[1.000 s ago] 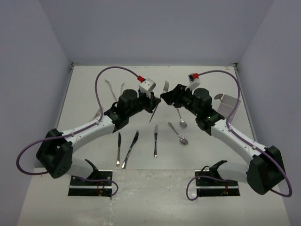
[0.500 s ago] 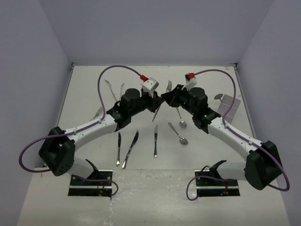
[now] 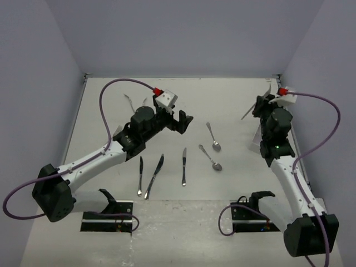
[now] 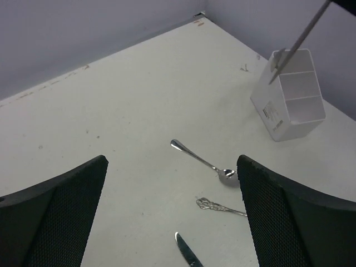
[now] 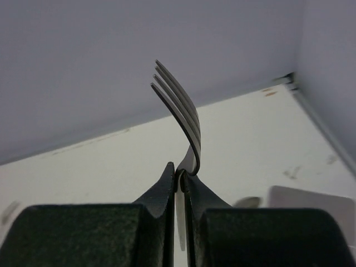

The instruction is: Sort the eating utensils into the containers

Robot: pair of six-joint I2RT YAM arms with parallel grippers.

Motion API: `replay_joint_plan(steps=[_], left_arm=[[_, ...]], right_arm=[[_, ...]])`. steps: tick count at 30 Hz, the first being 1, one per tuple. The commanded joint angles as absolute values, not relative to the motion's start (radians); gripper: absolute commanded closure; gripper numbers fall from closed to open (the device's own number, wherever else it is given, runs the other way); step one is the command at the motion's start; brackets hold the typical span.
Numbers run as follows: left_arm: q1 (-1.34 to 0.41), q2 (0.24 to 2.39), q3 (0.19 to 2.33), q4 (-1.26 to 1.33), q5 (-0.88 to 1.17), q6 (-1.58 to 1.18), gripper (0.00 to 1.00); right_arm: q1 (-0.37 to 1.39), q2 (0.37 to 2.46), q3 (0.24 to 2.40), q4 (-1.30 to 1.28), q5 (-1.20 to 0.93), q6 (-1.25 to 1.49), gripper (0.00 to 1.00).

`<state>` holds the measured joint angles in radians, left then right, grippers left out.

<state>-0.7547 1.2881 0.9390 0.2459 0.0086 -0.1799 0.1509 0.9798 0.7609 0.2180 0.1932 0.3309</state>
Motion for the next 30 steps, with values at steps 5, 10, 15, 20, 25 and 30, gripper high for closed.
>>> replay_joint_plan(steps=[5, 10, 15, 20, 25, 30], left_arm=[[-0.667, 1.255, 0.89, 0.215, -0.083, -0.193, 0.0], [-0.594, 1.226, 0.858, 0.229, -0.051, -0.212, 0.0], [-0.563, 1.216, 0.844, 0.222, -0.058, -0.206, 0.0], [-0.557, 1.215, 0.824, 0.235, -0.066, -0.192, 0.0], [-0.555, 1.215, 0.819, 0.241, -0.075, -0.184, 0.0], [-0.548, 1.216, 0.813, 0.255, -0.098, -0.169, 0.0]], right_arm=[[-0.17, 0.849, 0.652, 0.338, 0.195, 0.009, 1.0], [-0.187, 0.805, 0.617, 0.312, 0.152, -0.087, 1.0], [-0.207, 0.865, 0.594, 0.331, 0.031, -0.13, 1.0], [-0.224, 0.931, 0.531, 0.434, -0.164, -0.213, 1.0], [-0.224, 0.914, 0.503, 0.416, -0.259, -0.236, 1.0], [-0.225, 0.952, 0.538, 0.325, -0.288, -0.274, 0.94]])
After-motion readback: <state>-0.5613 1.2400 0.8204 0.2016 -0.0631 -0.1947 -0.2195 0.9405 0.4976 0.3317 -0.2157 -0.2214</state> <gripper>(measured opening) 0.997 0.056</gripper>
